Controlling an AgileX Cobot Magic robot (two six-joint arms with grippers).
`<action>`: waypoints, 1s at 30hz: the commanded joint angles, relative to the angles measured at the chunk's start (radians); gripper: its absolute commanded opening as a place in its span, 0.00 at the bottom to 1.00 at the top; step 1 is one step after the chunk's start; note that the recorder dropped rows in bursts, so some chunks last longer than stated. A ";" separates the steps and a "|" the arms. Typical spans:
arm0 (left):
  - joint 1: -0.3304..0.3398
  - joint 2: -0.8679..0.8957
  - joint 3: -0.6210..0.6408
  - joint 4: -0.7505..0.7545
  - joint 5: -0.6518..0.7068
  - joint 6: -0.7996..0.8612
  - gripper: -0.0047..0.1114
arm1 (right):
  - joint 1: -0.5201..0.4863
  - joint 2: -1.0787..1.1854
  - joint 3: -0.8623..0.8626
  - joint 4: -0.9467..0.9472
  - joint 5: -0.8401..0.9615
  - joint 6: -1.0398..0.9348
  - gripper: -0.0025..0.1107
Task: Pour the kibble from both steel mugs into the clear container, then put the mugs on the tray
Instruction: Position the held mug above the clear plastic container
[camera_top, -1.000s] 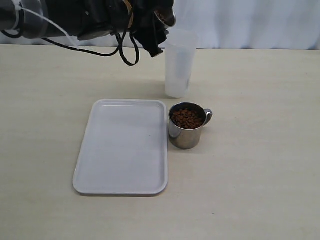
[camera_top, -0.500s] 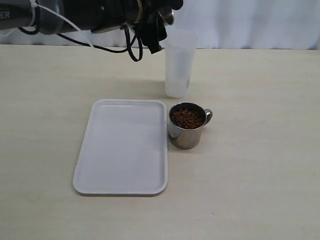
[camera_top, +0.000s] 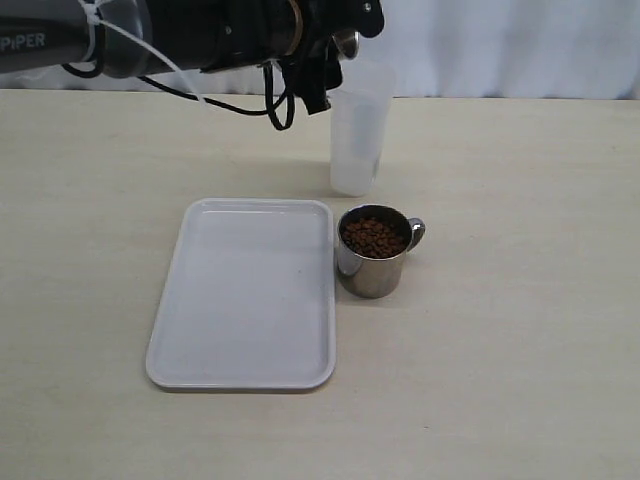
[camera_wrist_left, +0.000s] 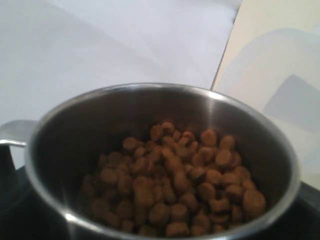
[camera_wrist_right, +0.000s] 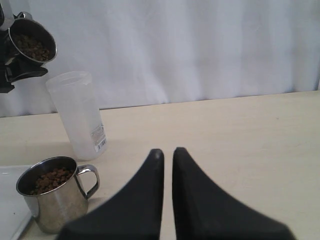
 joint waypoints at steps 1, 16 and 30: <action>-0.003 0.013 -0.021 0.019 0.021 -0.002 0.04 | 0.003 -0.003 0.004 0.002 0.002 0.001 0.07; -0.020 0.019 -0.021 0.093 0.064 -0.002 0.04 | 0.003 -0.003 0.004 0.002 0.002 0.001 0.07; -0.023 0.019 -0.070 0.093 0.092 0.000 0.04 | 0.003 -0.003 0.004 0.002 0.002 0.001 0.07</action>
